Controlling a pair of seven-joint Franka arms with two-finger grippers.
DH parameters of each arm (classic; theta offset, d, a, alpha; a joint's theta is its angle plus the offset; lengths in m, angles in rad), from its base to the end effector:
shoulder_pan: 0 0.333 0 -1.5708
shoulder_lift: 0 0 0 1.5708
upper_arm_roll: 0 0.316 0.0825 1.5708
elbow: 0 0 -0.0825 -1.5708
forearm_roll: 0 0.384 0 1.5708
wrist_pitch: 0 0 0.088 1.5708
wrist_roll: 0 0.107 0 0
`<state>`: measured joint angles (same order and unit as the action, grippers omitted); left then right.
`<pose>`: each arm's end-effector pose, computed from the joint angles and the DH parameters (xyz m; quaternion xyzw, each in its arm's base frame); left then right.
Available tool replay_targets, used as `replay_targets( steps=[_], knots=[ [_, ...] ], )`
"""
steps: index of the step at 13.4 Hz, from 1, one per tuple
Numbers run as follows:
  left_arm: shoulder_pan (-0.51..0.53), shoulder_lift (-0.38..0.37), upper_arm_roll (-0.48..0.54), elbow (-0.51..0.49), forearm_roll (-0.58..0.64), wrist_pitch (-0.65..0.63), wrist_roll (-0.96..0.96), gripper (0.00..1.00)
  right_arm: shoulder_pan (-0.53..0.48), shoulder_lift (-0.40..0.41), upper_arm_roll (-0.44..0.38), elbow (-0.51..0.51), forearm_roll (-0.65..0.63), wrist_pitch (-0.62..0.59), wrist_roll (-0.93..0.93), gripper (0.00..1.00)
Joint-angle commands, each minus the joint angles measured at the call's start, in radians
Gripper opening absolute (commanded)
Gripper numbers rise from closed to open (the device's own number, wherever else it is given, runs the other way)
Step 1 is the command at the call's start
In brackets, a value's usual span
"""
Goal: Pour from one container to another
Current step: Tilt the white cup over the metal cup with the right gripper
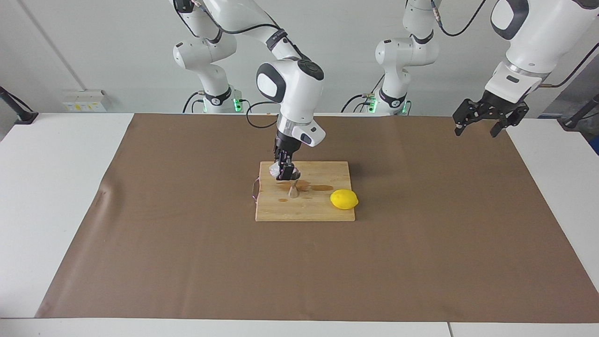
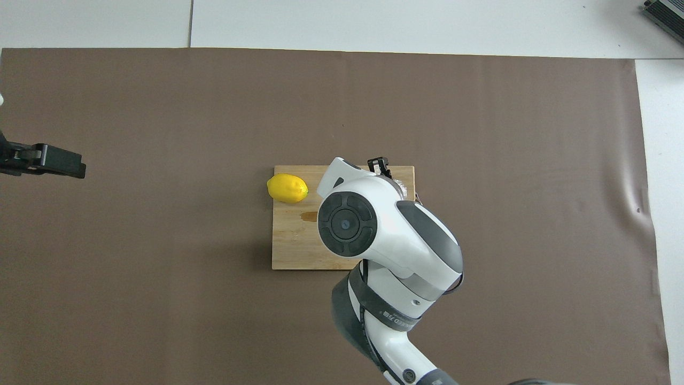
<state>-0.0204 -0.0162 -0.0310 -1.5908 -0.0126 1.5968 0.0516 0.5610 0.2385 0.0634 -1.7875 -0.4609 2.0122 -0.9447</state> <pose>0.5512 -0.0298 0.6263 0.9986 -0.0514 0.0111 0.0060 0.5240 0.3421 0.4231 0.6208 0.7584 -0.0375 0.1951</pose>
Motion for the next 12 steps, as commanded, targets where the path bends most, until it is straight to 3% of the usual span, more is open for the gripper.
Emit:
replay_targets(
  steps=[1,12],
  knots=[
    [-0.006,-0.013,0.002,-0.011,0.016,0.000,0.007,1.00,0.007,0.015,0.004,0.014,-0.070,-0.024,0.021,0.00],
    [-0.006,-0.013,0.002,-0.011,0.016,0.002,0.007,1.00,0.045,0.004,0.007,-0.026,-0.231,-0.024,0.024,0.00]
  ],
)
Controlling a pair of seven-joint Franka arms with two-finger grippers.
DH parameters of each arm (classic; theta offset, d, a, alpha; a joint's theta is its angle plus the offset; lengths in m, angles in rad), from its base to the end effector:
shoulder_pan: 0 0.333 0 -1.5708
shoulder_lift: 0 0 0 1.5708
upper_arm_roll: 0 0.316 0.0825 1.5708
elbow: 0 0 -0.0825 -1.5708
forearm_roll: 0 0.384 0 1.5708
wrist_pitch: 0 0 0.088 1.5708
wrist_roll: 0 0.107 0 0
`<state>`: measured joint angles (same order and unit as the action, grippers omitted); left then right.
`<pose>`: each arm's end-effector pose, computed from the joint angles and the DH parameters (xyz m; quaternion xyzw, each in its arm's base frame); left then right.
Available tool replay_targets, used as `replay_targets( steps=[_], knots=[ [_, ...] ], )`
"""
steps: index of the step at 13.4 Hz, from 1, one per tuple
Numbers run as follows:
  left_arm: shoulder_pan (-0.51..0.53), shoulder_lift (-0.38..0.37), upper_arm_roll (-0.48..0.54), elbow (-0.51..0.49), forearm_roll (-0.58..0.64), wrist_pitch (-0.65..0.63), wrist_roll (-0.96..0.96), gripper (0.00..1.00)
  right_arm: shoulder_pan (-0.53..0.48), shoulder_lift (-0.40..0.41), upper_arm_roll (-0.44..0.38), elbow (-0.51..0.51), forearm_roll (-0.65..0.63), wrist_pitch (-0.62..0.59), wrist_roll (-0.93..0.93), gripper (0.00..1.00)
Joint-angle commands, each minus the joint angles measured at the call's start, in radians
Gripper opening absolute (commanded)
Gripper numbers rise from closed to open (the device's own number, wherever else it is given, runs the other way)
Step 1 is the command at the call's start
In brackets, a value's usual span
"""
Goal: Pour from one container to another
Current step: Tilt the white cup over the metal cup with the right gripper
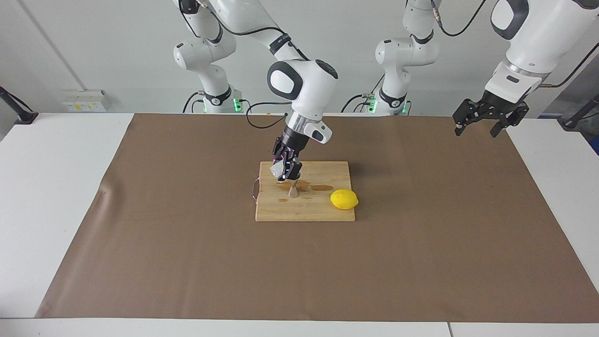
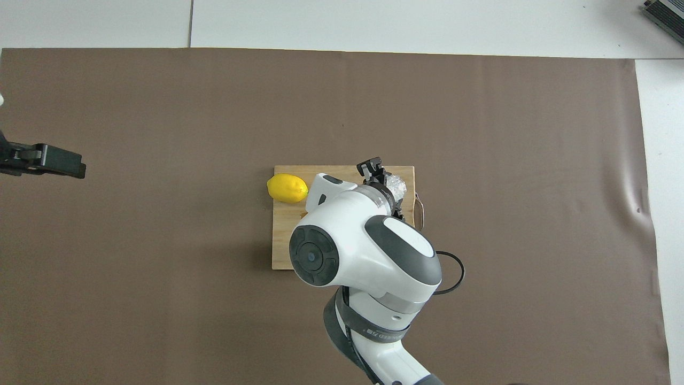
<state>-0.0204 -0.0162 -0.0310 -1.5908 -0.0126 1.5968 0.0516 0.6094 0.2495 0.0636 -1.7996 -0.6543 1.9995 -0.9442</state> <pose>0.5512 -0.0298 0.6263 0.9986 -0.0514 0.0111 0.0060 0.5134 0.3588 0.4150 0.5541 0.7831 -0.0603 0.2758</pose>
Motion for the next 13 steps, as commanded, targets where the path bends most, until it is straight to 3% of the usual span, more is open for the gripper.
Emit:
replay_targets(
  steps=[1,13],
  knots=[
    [-0.006,-0.013,0.002,-0.011,0.016,0.002,0.007,1.00,-0.003,-0.009,0.007,-0.015,-0.048,-0.011,0.024,0.00],
    [-0.006,-0.013,0.002,-0.011,0.014,0.002,0.007,1.00,0.001,-0.021,0.010,-0.024,-0.053,-0.036,0.019,0.00]
  ],
)
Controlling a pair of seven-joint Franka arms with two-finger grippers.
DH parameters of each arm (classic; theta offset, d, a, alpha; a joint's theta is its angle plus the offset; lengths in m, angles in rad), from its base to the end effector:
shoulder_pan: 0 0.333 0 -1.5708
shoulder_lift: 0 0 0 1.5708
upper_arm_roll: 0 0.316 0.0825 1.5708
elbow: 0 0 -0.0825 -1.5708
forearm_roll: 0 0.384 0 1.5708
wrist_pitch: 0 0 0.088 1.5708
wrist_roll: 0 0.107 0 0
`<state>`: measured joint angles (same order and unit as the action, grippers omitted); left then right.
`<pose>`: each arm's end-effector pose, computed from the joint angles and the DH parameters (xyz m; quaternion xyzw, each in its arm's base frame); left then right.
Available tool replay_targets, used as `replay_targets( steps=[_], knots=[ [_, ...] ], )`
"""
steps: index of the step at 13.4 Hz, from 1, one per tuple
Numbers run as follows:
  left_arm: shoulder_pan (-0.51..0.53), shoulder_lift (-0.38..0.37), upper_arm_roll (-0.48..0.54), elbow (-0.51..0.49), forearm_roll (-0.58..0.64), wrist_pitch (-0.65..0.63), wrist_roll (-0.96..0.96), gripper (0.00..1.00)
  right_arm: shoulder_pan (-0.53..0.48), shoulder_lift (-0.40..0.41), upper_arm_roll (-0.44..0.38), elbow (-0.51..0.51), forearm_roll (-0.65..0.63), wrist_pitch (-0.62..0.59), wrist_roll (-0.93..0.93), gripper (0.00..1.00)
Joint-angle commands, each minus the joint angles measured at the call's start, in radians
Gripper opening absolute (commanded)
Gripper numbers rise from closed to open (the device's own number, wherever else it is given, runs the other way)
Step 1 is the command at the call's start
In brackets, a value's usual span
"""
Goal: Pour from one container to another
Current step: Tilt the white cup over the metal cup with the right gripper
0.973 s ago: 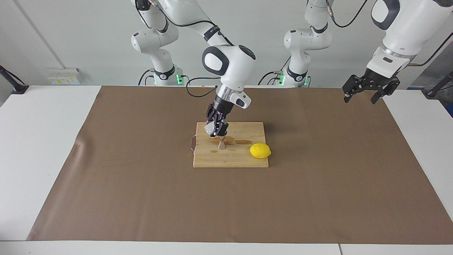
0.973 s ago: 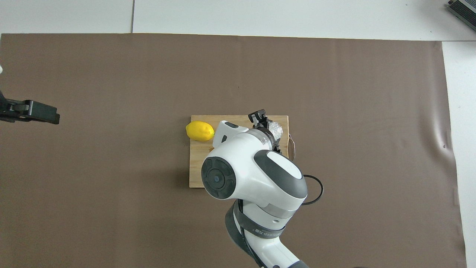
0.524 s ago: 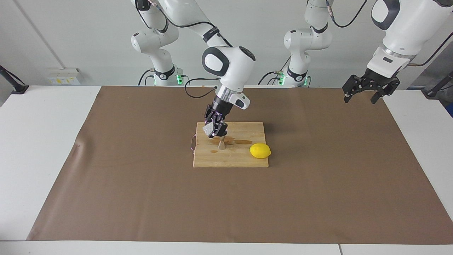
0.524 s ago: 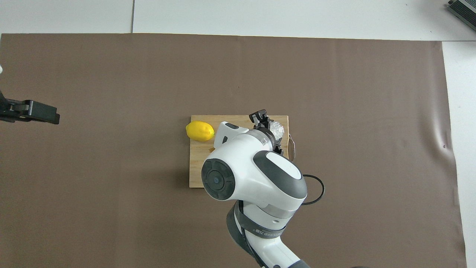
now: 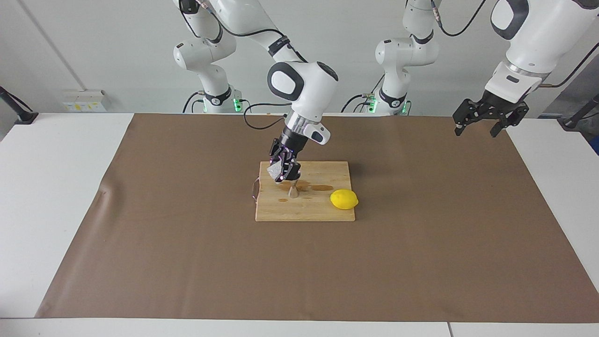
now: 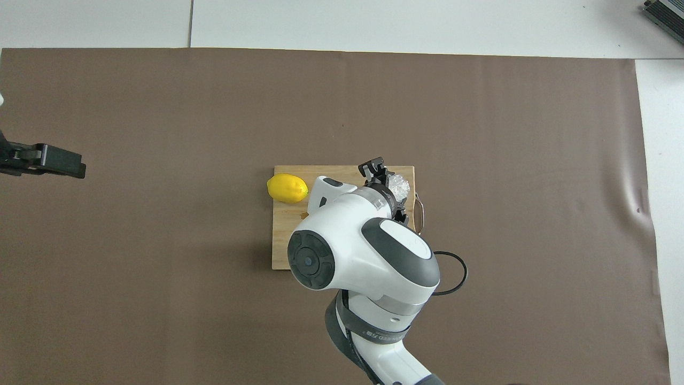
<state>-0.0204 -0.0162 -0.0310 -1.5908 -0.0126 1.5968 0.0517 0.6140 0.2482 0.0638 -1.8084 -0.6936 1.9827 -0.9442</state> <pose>0.5512 -0.0298 0.6263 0.9986 -0.0514 0.0111 0.0060 0.5114 0.3570 0.4120 0.5427 0.7843 -0.0730 0.2917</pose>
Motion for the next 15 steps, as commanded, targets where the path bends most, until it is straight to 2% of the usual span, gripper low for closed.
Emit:
replay_targets(
  steps=[1,15],
  knots=[
    [-0.006,-0.011,0.002,-0.011,0.014,0.002,0.007,1.00,-0.004,-0.021,0.011,-0.016,-0.003,-0.019,0.019,0.00],
    [-0.007,-0.013,0.002,-0.009,0.014,0.002,0.005,1.00,-0.066,-0.058,0.013,-0.011,0.233,-0.002,-0.018,0.00]
  ],
)
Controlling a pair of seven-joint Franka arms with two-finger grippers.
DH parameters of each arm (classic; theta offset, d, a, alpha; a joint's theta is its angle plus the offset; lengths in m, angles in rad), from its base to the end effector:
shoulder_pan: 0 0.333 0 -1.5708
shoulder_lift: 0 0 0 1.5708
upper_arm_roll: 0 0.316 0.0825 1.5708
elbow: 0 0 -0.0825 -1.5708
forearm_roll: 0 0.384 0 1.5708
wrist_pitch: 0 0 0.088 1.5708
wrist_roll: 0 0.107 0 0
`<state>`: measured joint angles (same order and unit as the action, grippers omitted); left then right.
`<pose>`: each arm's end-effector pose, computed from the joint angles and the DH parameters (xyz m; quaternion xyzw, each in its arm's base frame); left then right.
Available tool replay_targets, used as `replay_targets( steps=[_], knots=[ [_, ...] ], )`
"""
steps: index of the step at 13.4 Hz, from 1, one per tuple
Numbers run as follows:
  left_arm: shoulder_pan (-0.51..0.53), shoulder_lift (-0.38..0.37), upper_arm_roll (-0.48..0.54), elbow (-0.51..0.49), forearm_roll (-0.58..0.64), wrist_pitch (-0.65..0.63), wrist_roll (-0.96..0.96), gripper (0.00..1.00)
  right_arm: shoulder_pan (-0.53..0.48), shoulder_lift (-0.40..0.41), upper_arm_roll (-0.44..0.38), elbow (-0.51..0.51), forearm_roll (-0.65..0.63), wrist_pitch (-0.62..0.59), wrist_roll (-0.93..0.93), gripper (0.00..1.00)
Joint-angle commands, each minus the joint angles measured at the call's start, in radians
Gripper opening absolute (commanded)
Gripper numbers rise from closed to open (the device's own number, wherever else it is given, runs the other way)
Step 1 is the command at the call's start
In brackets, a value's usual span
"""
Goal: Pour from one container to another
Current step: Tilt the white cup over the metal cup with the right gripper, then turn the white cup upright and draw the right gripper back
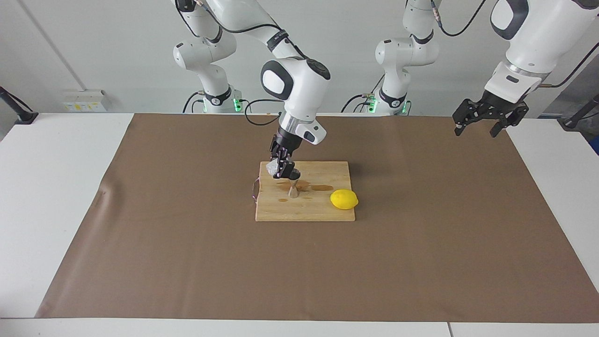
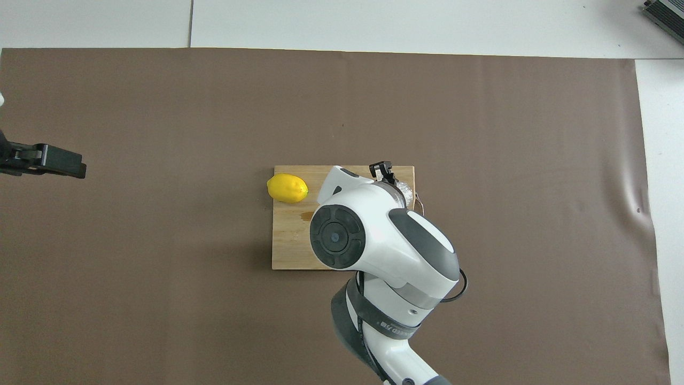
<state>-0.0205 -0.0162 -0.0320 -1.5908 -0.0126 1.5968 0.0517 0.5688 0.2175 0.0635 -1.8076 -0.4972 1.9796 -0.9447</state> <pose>0.5512 -0.0304 0.6263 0.9986 -0.0520 0.0111 0.0060 0.5163 0.3382 0.4252 0.6116 0.7605 -0.0548 0.2109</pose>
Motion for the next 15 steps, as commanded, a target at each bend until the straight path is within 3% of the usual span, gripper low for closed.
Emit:
replay_targets(
  steps=[1,8,13,15],
  knots=[
    [-0.007,-0.013,0.003,-0.009,0.014,0.002,0.007,1.00,-0.027,-0.033,0.013,-0.012,0.063,0.001,-0.034,0.00],
    [-0.007,-0.013,0.003,-0.009,0.014,0.002,0.007,1.00,-0.099,-0.064,0.012,-0.012,0.228,0.001,-0.097,0.00],
    [-0.007,-0.011,0.003,-0.009,0.013,0.003,0.007,1.00,-0.222,-0.086,0.012,-0.022,0.394,0.002,-0.256,0.00],
    [-0.007,-0.011,0.003,-0.009,0.013,0.005,0.007,1.00,-0.318,-0.084,0.012,-0.045,0.545,0.039,-0.349,0.00]
  ],
)
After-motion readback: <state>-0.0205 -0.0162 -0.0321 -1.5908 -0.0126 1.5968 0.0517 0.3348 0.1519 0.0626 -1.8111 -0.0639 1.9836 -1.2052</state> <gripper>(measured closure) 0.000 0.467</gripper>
